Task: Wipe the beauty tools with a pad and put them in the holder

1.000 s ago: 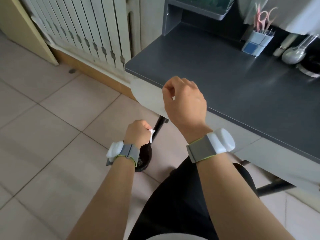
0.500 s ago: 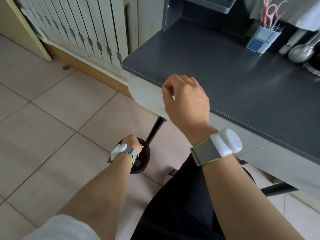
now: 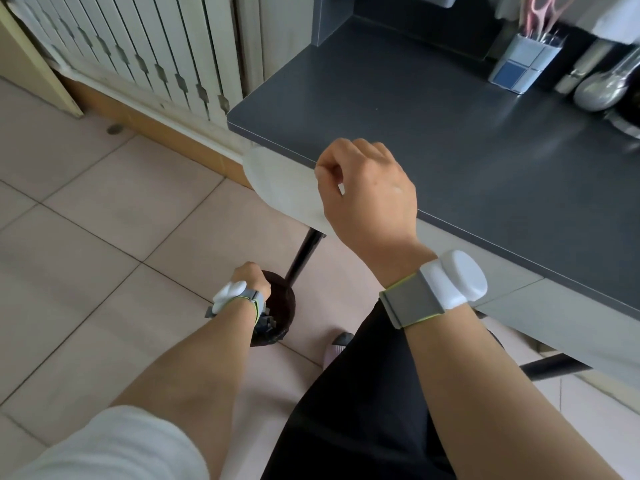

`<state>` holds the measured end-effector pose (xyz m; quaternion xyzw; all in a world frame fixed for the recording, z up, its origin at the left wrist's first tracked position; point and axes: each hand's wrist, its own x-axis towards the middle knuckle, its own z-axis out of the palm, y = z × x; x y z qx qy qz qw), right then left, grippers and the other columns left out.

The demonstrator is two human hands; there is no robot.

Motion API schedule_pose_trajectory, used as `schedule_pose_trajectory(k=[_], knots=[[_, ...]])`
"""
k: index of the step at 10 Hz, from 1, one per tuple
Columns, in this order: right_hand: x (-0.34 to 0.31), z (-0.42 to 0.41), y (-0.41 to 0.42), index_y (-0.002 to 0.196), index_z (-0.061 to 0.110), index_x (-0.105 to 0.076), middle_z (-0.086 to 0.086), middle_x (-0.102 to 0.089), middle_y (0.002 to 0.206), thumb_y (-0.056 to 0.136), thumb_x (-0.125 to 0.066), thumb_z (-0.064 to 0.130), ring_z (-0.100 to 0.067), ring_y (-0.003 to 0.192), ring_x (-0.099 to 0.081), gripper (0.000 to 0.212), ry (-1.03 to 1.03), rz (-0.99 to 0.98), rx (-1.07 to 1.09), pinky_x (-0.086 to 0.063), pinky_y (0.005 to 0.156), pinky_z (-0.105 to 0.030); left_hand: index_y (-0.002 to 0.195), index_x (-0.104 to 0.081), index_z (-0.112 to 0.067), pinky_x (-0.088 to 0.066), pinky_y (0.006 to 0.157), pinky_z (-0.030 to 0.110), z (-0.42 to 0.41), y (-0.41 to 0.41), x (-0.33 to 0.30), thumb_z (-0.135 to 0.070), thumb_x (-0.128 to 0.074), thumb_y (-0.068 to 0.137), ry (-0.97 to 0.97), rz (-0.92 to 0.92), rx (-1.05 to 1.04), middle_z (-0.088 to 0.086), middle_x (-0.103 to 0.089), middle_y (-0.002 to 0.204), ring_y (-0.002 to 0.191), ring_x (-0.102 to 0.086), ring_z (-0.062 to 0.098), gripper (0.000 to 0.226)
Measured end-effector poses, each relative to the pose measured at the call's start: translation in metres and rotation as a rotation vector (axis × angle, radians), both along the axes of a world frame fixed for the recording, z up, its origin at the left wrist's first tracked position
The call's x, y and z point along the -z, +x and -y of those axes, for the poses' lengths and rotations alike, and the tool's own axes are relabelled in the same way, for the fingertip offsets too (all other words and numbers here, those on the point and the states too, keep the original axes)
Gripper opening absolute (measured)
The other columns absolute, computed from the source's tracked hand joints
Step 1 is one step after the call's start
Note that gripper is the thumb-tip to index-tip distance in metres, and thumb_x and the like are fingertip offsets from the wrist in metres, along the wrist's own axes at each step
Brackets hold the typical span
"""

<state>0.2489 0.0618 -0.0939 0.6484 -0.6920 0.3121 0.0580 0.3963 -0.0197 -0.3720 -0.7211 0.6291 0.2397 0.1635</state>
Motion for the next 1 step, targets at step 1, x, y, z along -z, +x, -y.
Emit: schedule_pose_trajectory(k=[1], knots=[[-0.0003,0.0019,0.0004,0.087,0.017,-0.065,0.003,-0.063,0.081,0.095,-0.052,0.02,-0.022,0.082,-0.055,0.015,-0.016,0.011,-0.001,-0.047,0.064,-0.036,0.099,-0.071,-0.007,-0.045,0.066,0.025,0.0047,0.0026,0.0021,-0.02,-0.06,0.092,-0.012,0.04,0.104,0.009,-0.074,0.105,0.097,-0.071,0.026,0.019]])
